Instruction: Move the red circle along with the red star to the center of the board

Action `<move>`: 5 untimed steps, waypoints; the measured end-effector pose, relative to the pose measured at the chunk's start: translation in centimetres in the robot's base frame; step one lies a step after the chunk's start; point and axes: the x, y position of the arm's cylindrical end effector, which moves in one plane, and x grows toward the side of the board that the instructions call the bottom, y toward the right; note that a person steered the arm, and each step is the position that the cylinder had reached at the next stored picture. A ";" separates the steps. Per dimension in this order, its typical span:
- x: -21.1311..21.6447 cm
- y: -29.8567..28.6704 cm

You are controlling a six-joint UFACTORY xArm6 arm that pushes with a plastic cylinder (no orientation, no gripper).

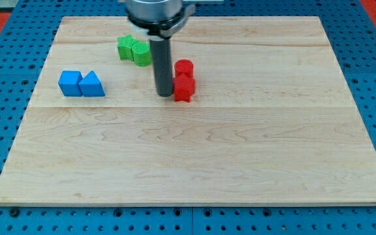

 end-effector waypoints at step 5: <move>-6.3 3.6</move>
